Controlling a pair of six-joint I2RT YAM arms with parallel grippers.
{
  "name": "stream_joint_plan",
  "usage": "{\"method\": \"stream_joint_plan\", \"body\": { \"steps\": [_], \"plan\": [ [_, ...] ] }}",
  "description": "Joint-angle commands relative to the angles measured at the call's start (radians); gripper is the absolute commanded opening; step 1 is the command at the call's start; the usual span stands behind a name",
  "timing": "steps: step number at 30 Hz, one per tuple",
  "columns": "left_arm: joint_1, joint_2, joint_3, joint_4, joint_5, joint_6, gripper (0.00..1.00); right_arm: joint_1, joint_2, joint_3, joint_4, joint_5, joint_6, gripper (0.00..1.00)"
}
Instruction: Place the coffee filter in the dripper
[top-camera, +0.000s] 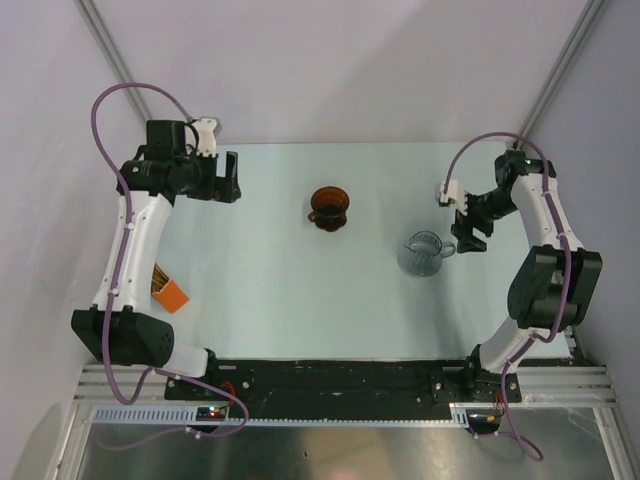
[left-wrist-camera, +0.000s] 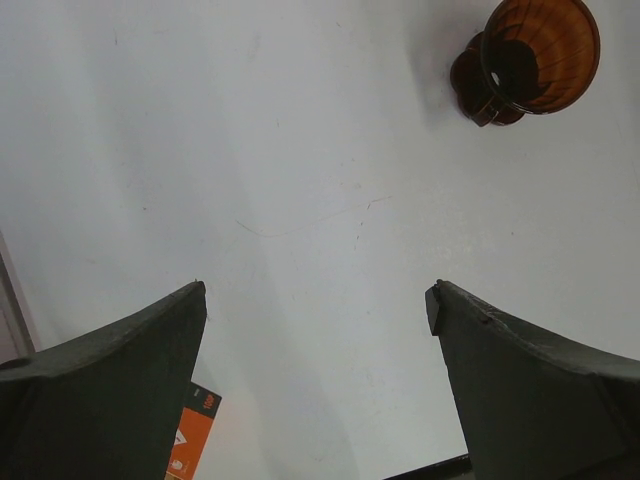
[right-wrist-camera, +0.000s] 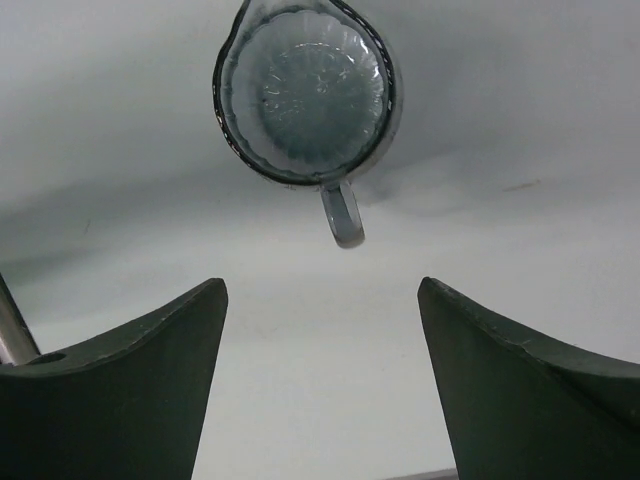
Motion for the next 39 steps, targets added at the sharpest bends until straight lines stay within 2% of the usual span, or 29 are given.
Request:
{"method": "stream_joint_plan", "body": {
  "steps": [1,7,11,15,23,27,33,39],
  "plan": [
    [-0.004,-0.053,0.023,0.005,0.016,0.025,0.98,0.03,0.04,-0.01,0.006,0.035,-0.132,0.82],
    [-0.005,-0.065,0.02,0.001,0.008,0.03,0.98,0.057,0.093,-0.029,0.042,0.059,-0.158,0.79],
    [-0.004,-0.068,0.015,0.002,0.015,0.026,0.98,0.086,0.114,-0.059,0.086,0.061,-0.146,0.74],
    [-0.004,-0.07,0.011,0.002,0.025,0.023,0.98,0.107,0.125,-0.089,0.134,0.058,-0.123,0.65],
    [-0.005,-0.075,0.006,0.002,0.018,0.022,0.98,0.132,0.122,-0.132,0.169,0.024,-0.092,0.4],
    [-0.005,-0.075,0.006,0.001,0.022,0.022,0.98,0.166,0.101,-0.149,0.177,-0.002,-0.068,0.32],
    [-0.004,-0.079,-0.013,0.004,0.041,0.026,0.98,0.268,0.076,-0.156,0.162,-0.048,0.02,0.27],
    [-0.003,-0.086,-0.042,0.009,0.052,0.033,0.98,0.4,0.083,-0.158,0.24,-0.073,0.223,0.24]
  ]
}}
